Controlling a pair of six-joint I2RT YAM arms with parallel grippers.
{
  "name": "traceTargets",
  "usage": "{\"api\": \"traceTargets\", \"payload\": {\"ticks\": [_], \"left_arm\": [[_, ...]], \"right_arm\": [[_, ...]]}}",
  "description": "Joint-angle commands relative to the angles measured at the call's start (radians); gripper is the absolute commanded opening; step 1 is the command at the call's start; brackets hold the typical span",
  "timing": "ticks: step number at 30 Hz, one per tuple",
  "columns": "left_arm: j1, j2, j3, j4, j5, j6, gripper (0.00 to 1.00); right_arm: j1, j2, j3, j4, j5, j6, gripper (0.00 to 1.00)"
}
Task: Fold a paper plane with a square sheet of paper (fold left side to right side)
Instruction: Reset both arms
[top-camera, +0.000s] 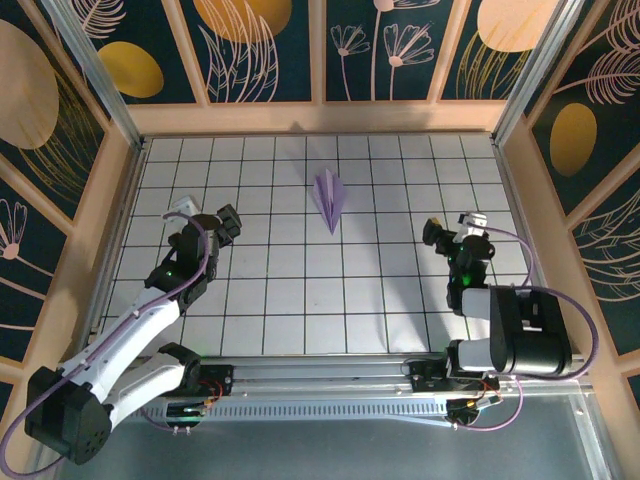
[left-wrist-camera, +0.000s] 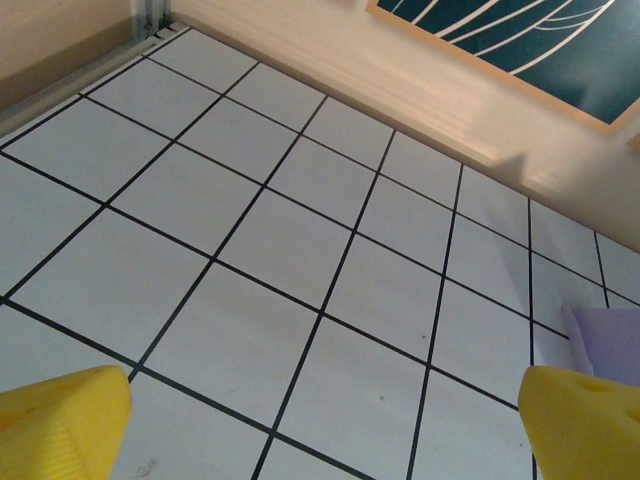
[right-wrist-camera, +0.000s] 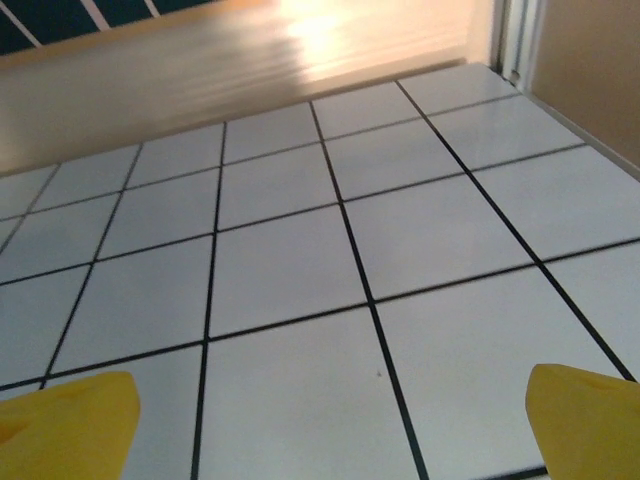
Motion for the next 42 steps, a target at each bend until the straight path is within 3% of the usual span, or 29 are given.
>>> {"api": "traceTargets", "payload": {"ticks": [1, 6, 14, 18, 22, 26, 42], "left_arm": [[0.006, 0.01, 0.037, -0.013, -0.043, 0.018, 0.99], [0.006, 0.019, 0.037, -0.015, -0.066, 0.02, 0.99], [0.006, 0.024, 0.016, 0.035, -0.128, 0.072, 0.99], [0.006, 0.034, -0.028, 0.14, -0.236, 0.198, 0.99], [0.009, 0.053, -0.115, 0.354, -0.387, 0.395, 0.99], [0.045, 0.102, -0.215, 0.556, -0.427, 0.519, 0.99], [0.156, 0.311, -0.368, 0.973, -0.215, 0.615, 0.99]], "right_arm": [[-0.014, 0.066, -0.013, 0.263, -0.053, -0.038, 0.99], [-0.02, 0.215, -0.033, 0.44, -0.093, -0.04, 0.99], [-0.031, 0.205, -0.006, 0.363, -0.071, -0.023, 0.99], [-0.029, 0.204, -0.01, 0.37, -0.072, -0.025, 0.99], [-0.028, 0.204, -0.01, 0.374, -0.072, -0.025, 0.99], [-0.027, 0.205, -0.012, 0.373, -0.072, -0.026, 0.99], [-0.021, 0.206, -0.012, 0.378, -0.062, -0.031, 0.99]]}}
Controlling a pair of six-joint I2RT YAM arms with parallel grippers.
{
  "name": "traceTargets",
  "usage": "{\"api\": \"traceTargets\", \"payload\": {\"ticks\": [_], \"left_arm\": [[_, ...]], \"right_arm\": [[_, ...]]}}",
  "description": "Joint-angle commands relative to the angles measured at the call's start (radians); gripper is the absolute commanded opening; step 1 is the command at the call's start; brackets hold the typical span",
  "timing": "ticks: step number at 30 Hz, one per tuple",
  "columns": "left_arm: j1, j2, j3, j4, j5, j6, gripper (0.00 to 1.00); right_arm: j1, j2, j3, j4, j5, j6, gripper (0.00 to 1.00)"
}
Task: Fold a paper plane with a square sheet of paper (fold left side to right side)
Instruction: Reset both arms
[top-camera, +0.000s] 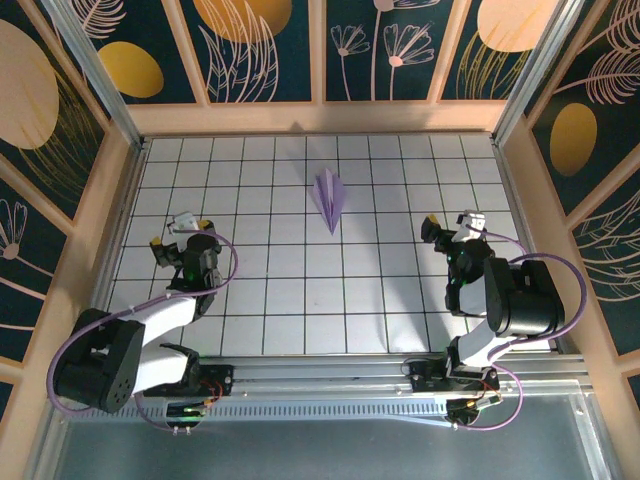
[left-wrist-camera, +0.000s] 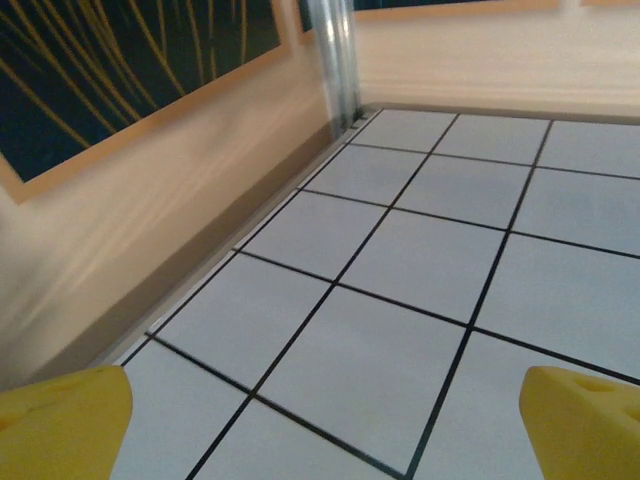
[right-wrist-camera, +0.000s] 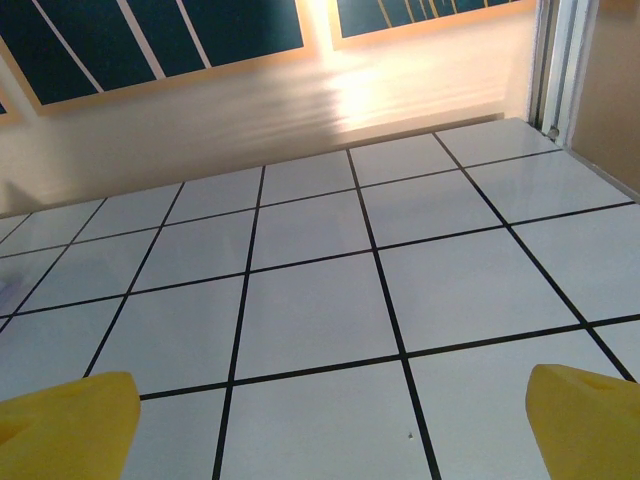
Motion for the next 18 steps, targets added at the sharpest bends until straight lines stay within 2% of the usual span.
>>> {"api": "traceTargets", "payload": {"ticks": [1, 8, 18], "left_arm": [[0.016, 0.027, -0.021, 0.167, 0.078, 0.061, 0.99], [0.052, 0.067, -0.061, 0.343, 0.251, 0.102, 0.99], [0.111, 0.143, -0.099, 0.549, 0.412, 0.155, 0.99]], "right_arm": [[0.002, 0.002, 0.006, 0.048, 0.014, -0.013, 0.99], [0.002, 0.001, 0.005, 0.047, 0.014, -0.013, 0.99], [0.004, 0.001, 0.008, 0.046, 0.016, -0.014, 0.99]]}}
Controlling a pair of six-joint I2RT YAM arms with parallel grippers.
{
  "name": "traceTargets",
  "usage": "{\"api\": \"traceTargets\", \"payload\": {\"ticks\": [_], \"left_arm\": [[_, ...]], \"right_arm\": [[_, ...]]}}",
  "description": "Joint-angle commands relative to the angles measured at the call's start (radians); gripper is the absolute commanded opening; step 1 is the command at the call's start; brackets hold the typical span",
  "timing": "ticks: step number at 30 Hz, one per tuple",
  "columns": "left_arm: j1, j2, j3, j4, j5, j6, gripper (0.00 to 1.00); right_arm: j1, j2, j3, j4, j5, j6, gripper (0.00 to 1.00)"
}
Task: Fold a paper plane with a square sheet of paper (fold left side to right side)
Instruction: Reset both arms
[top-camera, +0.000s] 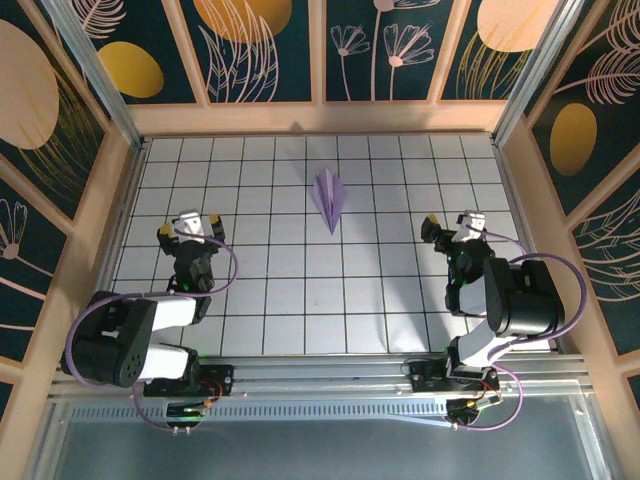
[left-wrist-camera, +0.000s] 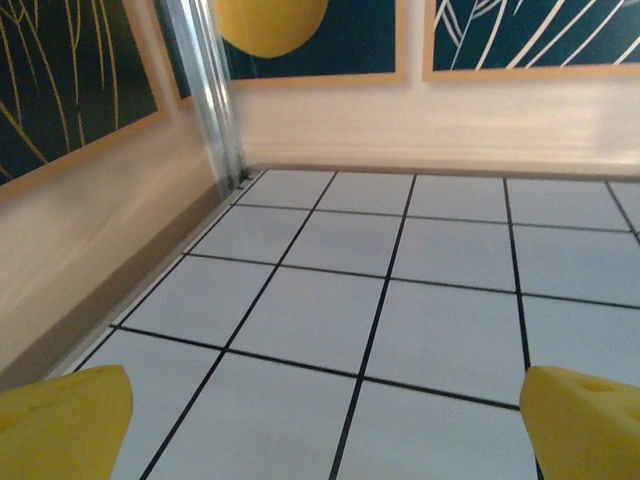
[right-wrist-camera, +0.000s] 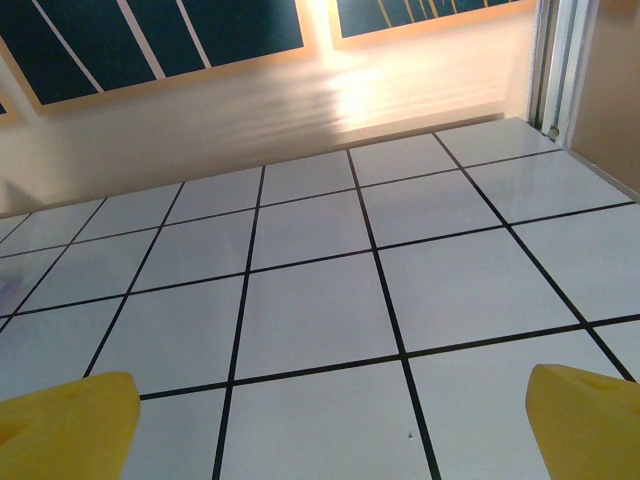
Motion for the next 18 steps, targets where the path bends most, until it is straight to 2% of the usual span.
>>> {"api": "traceTargets", "payload": {"ticks": [1, 8, 12, 14, 16, 18], "left_arm": [[0.035, 0.033, -0.033, 0.173, 0.093, 0.027, 0.99], [0.081, 0.09, -0.106, 0.356, 0.15, -0.011, 0.99], [0.115, 0.176, -0.105, 0.452, 0.174, -0.04, 0.99], [0.12, 0.139, -0.061, 0.303, 0.194, -0.047, 0.99], [0.125, 0.156, -0.018, 0.248, 0.181, -0.056, 0.99], [0.17, 0.152, 0.015, 0.174, 0.214, -0.101, 0.99]], "right_arm": [[0.004, 0.002, 0.007, 0.046, 0.015, -0.014, 0.99], [0.003, 0.001, 0.007, 0.046, 0.015, -0.014, 0.99], [0.004, 0.001, 0.008, 0.044, 0.016, -0.014, 0.99], [0.003, 0.002, 0.008, 0.044, 0.016, -0.014, 0.99], [0.005, 0.002, 0.008, 0.045, 0.016, -0.014, 0.99], [0.003, 0.001, 0.008, 0.044, 0.016, -0.014, 0.99]]}}
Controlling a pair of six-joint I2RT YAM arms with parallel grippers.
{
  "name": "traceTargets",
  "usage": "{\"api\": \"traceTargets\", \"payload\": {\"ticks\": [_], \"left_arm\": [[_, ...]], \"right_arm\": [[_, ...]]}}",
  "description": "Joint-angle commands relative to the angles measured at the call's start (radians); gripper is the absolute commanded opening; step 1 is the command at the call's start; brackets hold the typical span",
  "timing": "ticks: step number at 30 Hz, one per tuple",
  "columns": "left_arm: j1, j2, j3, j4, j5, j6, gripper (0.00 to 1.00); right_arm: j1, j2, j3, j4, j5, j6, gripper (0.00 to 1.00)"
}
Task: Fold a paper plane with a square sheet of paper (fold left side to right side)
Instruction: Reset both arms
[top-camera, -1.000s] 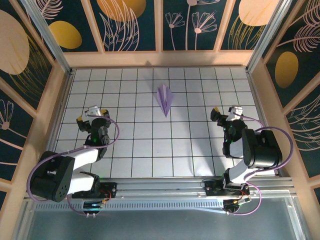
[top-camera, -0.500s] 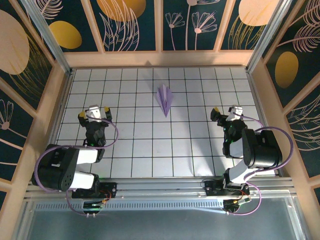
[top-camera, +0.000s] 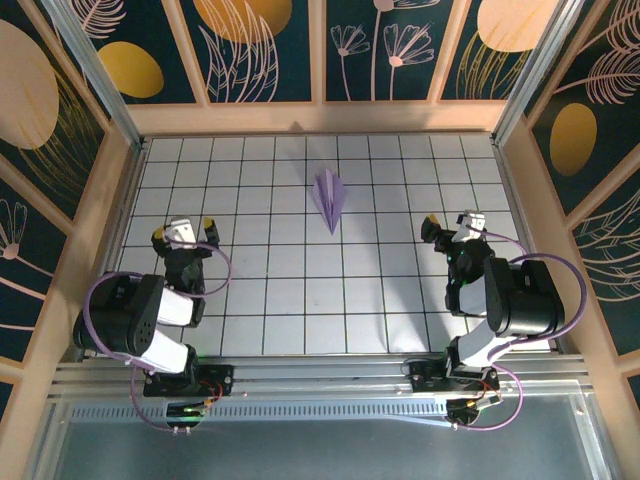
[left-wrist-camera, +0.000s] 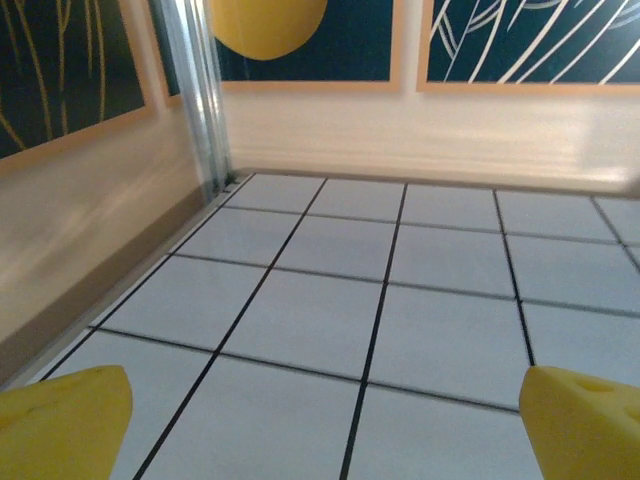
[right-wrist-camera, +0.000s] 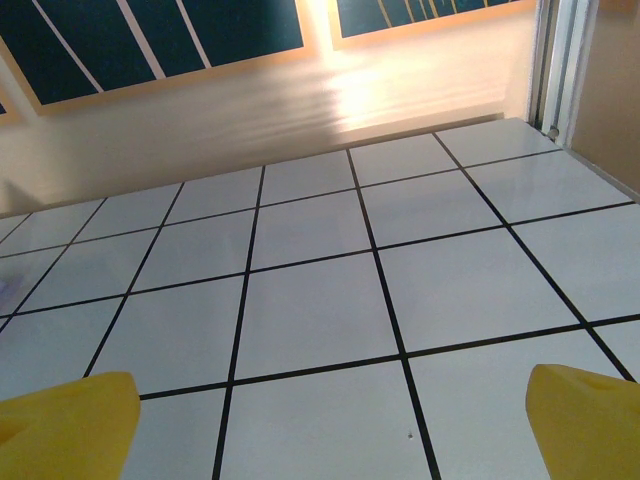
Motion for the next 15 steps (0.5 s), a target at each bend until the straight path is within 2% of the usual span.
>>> {"api": "traceTargets", "payload": {"ticks": [1, 15], "left_arm": [[0.052, -0.001, 0.053, -0.066, 0.056, -0.075, 0.99], [0.052, -0.004, 0.05, -0.062, 0.056, -0.072, 0.99]], "right_arm": [[0.003, 0.001, 0.007, 0.045, 0.016, -0.014, 0.99], [0.035, 0.002, 0.025, 0.013, 0.066, -0.041, 0.99]]}}
